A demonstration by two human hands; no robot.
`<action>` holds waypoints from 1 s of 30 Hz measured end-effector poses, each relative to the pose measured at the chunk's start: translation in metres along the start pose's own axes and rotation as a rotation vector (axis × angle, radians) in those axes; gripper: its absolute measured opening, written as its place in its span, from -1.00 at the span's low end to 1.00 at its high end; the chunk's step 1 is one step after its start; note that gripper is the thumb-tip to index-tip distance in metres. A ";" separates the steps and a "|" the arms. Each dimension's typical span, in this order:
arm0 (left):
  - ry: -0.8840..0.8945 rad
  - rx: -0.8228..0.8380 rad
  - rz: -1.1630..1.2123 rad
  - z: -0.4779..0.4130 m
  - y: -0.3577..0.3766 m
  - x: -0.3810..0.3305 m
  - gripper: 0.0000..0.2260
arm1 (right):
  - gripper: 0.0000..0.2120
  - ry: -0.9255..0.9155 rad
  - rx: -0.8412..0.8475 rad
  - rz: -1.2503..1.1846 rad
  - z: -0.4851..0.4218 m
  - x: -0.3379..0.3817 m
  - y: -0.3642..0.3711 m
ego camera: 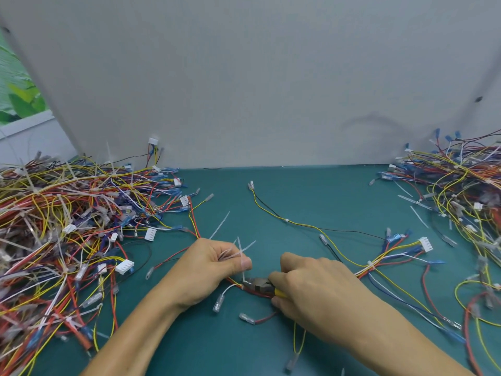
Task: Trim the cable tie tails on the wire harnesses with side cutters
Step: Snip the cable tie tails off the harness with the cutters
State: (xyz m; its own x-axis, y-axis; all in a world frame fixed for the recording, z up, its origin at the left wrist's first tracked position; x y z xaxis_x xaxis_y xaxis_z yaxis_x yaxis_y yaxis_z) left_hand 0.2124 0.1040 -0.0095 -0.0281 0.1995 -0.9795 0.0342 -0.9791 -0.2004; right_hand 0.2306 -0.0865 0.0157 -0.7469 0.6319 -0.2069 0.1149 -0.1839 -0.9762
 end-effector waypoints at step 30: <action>0.210 -0.232 -0.323 0.001 -0.006 -0.029 -0.83 | -0.77 0.180 0.099 -0.088 0.049 -0.060 -0.031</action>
State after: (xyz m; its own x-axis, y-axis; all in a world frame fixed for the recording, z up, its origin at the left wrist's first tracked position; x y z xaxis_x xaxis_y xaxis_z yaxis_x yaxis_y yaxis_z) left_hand 0.2124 0.1041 0.0200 0.1288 0.5202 -0.8443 0.2811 -0.8356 -0.4720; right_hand 0.2394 -0.1556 0.0617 -0.6216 0.7711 -0.1380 -0.0171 -0.1895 -0.9817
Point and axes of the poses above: each hand's wrist, its own z-axis away from the middle knuckle, its own y-axis out of the palm, x = y × z, the point moved 2 cm from there along -z, towards the middle knuckle, and after that the axes turned 11 degrees about z, right-handed, at the moved point
